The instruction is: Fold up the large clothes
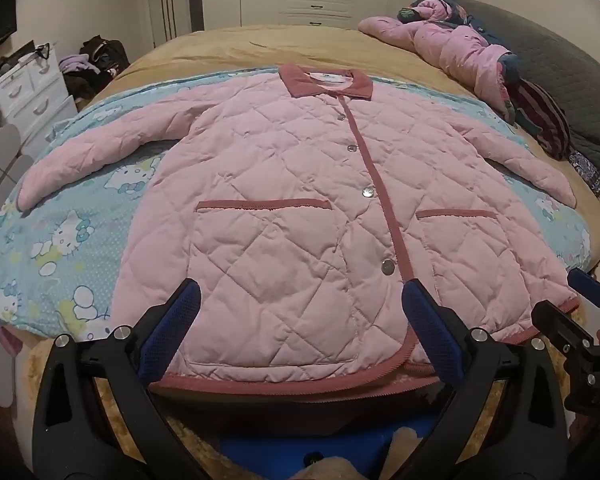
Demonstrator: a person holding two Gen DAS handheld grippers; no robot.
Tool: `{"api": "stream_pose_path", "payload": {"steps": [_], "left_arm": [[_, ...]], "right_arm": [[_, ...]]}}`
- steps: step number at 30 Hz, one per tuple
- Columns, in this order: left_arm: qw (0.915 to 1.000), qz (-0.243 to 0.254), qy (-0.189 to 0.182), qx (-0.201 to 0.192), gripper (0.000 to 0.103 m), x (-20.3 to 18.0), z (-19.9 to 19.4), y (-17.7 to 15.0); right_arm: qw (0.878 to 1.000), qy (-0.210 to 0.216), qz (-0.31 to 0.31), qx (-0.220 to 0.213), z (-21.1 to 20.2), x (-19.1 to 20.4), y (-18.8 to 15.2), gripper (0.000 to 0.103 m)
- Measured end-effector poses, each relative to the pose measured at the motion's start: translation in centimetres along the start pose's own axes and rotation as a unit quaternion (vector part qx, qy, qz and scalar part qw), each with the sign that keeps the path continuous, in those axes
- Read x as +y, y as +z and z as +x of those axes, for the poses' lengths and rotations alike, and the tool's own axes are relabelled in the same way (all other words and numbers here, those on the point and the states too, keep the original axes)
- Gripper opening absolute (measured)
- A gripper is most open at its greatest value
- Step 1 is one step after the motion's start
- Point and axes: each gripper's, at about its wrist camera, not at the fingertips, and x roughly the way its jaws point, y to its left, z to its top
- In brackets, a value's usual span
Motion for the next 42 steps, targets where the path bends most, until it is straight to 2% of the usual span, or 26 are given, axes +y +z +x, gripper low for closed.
{"api": "stream_pose_path", "payload": {"steps": [2, 42], "left_arm": [[1.0000, -0.002, -0.003, 0.000, 0.094, -0.02, -0.03, 0.01], [0.9999, -0.005, -0.015, 0.004, 0.094, 0.04, 0.20, -0.32]], "right_arm": [[1.000, -0.004, -0.015, -0.003, -0.09, 0.17, -0.02, 0.099], [1.000, -0.011, -0.008, -0.011, -0.41, 0.38, 0.11, 0.099]]}}
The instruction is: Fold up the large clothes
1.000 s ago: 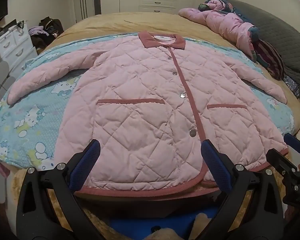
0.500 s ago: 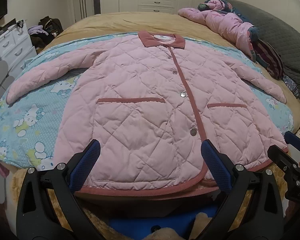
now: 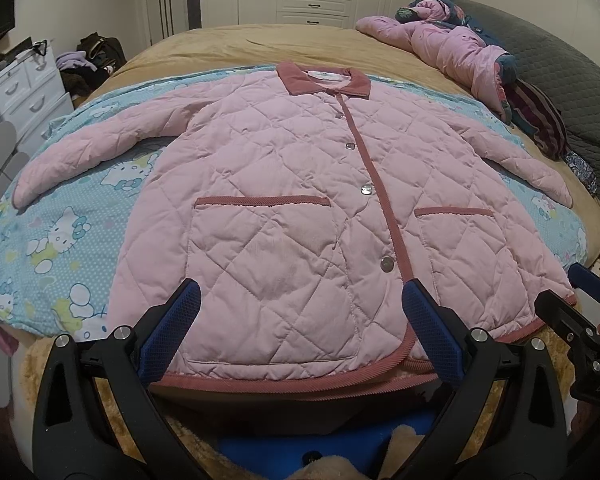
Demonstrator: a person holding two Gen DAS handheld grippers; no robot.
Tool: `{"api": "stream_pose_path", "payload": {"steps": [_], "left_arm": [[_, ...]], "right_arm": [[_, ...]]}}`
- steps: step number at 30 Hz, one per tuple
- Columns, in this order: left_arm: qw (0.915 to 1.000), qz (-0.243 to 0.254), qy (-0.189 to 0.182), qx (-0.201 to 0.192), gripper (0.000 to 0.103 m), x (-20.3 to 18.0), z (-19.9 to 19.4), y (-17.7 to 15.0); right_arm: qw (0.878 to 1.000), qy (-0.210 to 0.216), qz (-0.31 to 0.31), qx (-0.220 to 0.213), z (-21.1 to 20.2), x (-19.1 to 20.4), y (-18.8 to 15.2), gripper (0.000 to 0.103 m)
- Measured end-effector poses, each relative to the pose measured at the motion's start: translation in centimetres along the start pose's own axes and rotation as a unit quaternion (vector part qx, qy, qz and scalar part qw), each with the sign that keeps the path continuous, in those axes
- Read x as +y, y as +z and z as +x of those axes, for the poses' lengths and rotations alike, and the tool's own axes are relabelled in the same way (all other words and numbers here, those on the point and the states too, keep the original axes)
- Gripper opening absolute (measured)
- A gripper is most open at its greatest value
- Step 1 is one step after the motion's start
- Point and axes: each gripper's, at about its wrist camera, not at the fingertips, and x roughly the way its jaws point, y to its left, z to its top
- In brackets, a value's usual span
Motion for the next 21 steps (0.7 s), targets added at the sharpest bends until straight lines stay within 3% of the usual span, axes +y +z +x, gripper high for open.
{"api": "stream_pose_path", "payload": {"steps": [21], "left_arm": [[1.0000, -0.001, 0.000, 0.001, 0.094, 0.14, 0.01, 0.03]], "right_arm": [[1.000, 0.000, 0.001, 0.002, -0.02, -0.02, -0.07, 0.099]]}}
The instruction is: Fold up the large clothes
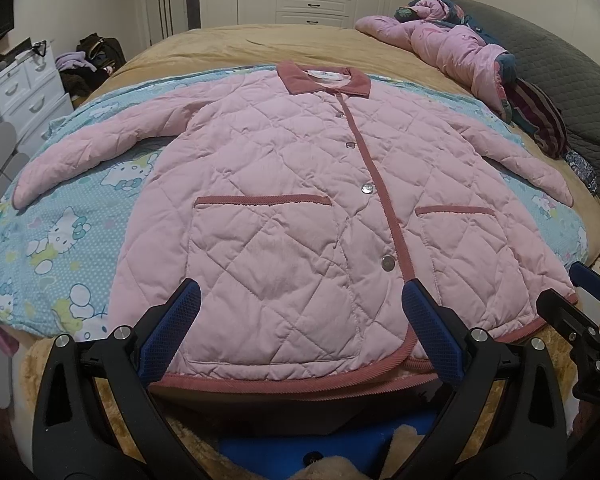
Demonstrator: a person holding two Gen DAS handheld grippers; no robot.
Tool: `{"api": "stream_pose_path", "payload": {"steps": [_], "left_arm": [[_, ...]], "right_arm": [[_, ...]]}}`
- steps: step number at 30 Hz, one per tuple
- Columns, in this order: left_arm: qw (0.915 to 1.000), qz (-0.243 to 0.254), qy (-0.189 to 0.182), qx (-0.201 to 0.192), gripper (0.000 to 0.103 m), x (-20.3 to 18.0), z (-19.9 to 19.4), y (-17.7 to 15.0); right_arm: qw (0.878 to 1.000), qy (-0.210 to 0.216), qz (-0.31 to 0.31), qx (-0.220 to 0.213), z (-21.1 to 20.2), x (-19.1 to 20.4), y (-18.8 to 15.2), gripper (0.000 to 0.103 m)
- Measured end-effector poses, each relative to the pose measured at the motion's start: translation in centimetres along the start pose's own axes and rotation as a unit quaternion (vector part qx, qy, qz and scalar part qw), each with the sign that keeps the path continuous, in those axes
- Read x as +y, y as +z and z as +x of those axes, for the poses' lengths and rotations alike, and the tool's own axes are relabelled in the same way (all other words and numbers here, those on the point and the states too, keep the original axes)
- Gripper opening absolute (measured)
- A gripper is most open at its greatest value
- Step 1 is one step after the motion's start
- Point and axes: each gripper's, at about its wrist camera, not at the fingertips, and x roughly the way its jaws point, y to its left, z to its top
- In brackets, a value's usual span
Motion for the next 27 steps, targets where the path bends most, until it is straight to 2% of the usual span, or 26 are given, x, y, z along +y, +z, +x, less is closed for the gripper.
{"api": "stream_pose_path", "payload": {"steps": [18, 27], "left_arm": [[1.0000, -0.002, 0.000, 0.007, 0.094, 0.6, 0.8, 0.3], [0.9999, -0.016, 0.003, -0.004, 0.094, 1.6, 1.5, 3.3]], "right_arm": [[1.000, 0.008, 0.000, 0.007, 0.8, 0.4, 0.6, 0.099], [1.000, 0.009, -0.005, -0.003, 1.8, 0.1, 3.9, 0.099]]}}
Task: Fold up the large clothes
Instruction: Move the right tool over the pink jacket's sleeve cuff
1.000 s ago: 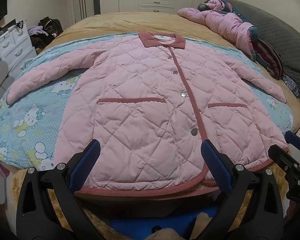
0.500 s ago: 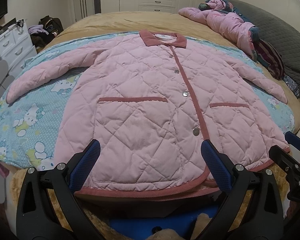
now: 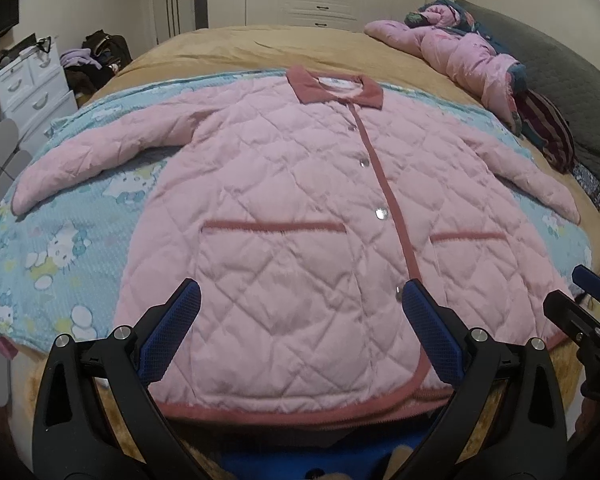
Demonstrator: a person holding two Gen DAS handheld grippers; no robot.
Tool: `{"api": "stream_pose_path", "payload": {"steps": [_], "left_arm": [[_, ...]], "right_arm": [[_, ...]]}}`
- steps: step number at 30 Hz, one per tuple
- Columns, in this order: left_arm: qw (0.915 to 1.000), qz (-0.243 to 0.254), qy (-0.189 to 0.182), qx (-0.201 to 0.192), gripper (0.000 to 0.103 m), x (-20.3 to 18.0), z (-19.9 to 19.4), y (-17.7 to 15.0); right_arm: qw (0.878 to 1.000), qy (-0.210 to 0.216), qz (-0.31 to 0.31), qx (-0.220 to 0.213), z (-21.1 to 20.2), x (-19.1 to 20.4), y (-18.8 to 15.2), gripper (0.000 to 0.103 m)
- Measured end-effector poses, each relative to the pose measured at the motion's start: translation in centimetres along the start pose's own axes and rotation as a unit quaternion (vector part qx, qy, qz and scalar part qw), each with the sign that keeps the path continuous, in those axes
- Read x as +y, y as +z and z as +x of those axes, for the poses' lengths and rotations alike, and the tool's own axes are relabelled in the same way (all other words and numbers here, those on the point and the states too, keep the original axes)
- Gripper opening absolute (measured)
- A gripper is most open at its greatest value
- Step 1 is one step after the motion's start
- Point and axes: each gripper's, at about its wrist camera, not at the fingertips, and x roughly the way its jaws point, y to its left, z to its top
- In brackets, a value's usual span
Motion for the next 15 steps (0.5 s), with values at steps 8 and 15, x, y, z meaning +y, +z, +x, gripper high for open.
{"api": "stream_pose_path", "payload": {"steps": [8, 15], "left_arm": [[0.9998, -0.018, 0.008, -0.007, 0.094, 0.9, 0.9, 3.7], [0.9996, -0.024, 0.014, -0.009, 0.094, 0.9, 1.8, 7.6]], "right_arm": [[1.000, 0.009, -0.008, -0.022, 0.8, -0.7, 5.0, 0.099], [0.999, 0.011, -0.004, -0.030, 2.3, -1.8, 9.4, 0.099]]}}
